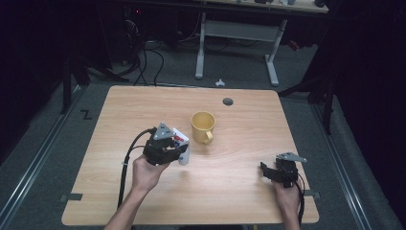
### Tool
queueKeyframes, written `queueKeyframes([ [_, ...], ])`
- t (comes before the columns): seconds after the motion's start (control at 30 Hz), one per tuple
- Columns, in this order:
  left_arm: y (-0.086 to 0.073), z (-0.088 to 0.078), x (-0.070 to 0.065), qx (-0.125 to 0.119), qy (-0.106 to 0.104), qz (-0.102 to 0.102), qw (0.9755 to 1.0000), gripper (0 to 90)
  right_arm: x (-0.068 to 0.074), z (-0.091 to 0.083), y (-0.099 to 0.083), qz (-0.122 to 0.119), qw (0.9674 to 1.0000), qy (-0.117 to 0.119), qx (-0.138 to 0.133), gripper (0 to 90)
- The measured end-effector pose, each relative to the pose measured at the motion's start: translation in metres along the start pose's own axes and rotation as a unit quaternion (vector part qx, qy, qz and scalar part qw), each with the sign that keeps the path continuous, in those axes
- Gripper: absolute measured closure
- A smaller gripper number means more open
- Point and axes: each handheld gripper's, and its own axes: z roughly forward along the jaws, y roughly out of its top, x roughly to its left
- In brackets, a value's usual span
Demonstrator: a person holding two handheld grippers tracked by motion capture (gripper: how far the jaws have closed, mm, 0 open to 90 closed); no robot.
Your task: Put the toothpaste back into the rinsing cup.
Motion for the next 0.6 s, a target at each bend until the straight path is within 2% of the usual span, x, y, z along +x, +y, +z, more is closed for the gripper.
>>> queueKeyframes([
  [0.33, 0.018, -0.001, 0.012, -0.005, -0.005, -0.011, 0.9999, 67.8, 0.000, 0.000, 0.000, 0.000, 1.0000, 0.000, 0.000, 29.9],
  [0.6, 0.035, -0.003, 0.021, -0.015, -0.002, -0.011, 0.9998, 67.8, 0.000, 0.000, 0.000, 0.000, 1.0000, 0.000, 0.000, 29.8],
])
